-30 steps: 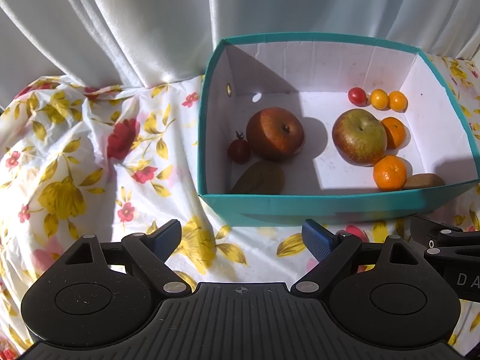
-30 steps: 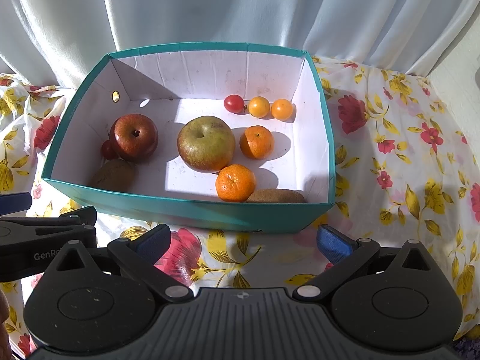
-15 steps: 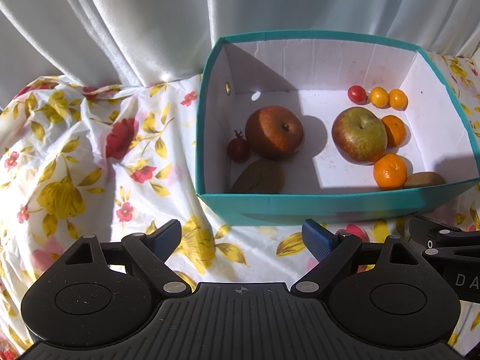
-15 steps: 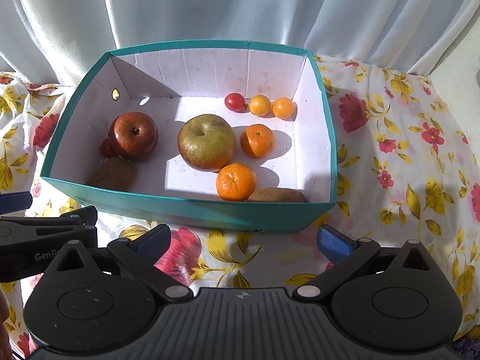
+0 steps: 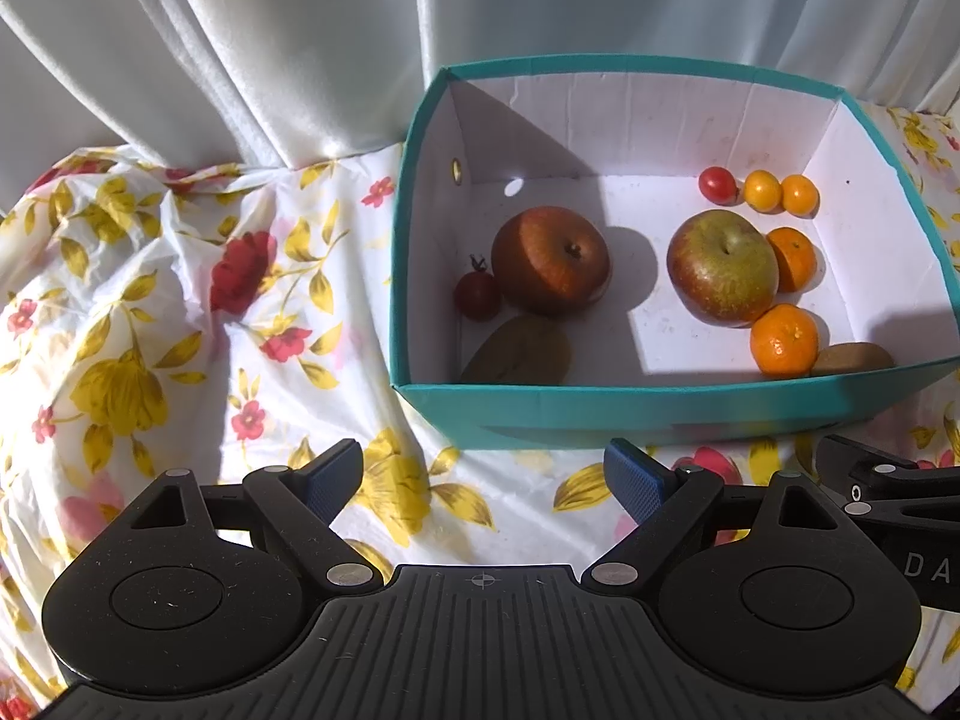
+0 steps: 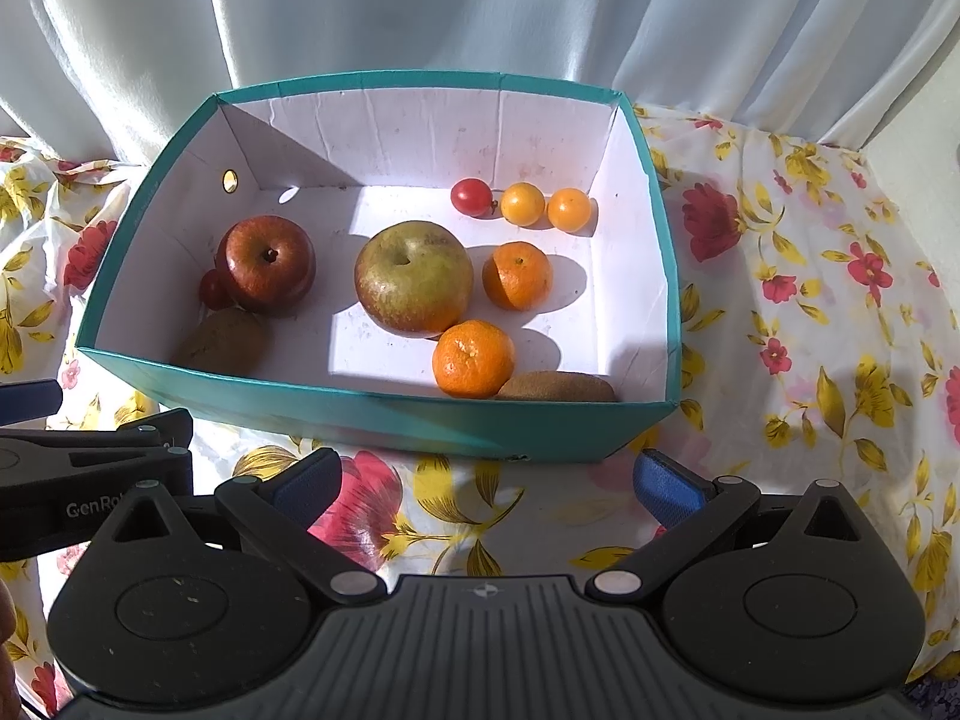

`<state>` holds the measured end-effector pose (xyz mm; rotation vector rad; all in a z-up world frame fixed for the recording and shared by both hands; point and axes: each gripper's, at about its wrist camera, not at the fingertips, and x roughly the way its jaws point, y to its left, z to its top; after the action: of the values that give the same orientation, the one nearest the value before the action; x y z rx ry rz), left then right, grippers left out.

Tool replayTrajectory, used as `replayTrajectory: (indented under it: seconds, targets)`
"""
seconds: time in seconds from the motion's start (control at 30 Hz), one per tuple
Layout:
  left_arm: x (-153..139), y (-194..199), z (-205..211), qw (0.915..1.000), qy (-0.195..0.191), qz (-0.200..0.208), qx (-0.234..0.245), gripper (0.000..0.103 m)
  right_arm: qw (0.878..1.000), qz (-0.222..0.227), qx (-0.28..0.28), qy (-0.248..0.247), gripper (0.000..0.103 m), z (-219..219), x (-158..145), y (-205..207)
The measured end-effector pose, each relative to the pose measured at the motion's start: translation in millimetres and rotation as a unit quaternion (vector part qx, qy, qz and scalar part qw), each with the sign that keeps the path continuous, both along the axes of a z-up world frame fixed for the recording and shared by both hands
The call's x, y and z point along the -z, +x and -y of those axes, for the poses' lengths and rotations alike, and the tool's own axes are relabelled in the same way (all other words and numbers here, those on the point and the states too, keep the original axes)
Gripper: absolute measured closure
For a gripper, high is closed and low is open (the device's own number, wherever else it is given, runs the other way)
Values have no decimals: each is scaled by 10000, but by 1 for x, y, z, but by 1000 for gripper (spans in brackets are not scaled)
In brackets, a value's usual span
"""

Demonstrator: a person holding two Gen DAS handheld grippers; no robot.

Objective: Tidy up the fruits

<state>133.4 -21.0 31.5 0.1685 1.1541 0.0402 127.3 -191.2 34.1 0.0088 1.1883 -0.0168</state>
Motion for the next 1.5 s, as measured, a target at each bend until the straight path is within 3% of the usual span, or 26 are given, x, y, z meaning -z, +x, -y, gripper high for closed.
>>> replayTrajectory:
  seconds: [1.5]
  targets:
    - [0,-2,3,9999,147,79,36,15,10000,-28,-9,-9,0,0,2,-2]
